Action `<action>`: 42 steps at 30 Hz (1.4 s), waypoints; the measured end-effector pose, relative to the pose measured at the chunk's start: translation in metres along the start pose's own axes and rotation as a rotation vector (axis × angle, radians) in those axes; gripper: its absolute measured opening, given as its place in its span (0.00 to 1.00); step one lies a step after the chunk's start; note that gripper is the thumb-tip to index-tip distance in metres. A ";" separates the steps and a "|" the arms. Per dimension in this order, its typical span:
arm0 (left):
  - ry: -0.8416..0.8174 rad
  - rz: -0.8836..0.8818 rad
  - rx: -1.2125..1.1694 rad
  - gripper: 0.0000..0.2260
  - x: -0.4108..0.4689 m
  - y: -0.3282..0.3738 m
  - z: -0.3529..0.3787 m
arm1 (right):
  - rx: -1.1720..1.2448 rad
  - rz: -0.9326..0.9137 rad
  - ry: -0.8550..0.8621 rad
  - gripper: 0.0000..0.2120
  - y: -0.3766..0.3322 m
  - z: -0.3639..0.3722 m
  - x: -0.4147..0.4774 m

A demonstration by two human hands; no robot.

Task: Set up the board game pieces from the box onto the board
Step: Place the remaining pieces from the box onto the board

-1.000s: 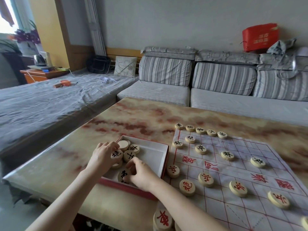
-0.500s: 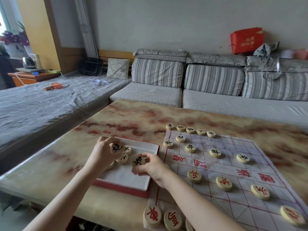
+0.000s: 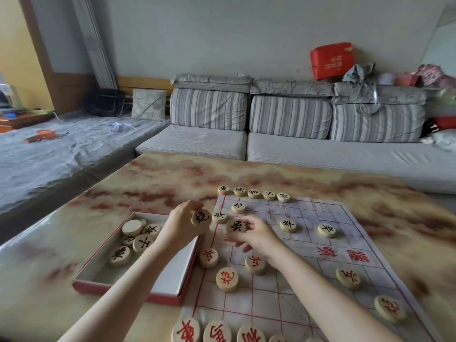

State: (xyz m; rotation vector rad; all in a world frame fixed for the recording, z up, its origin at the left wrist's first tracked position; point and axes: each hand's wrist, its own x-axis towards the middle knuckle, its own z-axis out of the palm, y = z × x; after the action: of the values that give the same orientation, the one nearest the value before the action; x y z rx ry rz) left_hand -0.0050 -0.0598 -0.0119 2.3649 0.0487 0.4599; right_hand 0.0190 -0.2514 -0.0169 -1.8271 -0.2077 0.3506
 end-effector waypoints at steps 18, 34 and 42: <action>-0.170 0.070 -0.132 0.21 0.086 0.086 0.150 | -0.159 -0.039 0.335 0.22 0.054 -0.161 0.057; -0.180 0.016 -0.253 0.23 0.151 0.113 0.242 | -0.221 -0.033 0.550 0.23 0.106 -0.266 0.106; -0.219 0.005 -0.259 0.25 0.168 0.114 0.265 | -0.239 0.045 0.643 0.26 0.116 -0.299 0.128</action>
State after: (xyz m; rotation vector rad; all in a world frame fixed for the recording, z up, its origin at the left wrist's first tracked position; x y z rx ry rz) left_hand 0.2316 -0.2893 -0.0644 2.1461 -0.1115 0.1940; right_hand 0.2374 -0.5136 -0.0695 -2.0853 0.2487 -0.2502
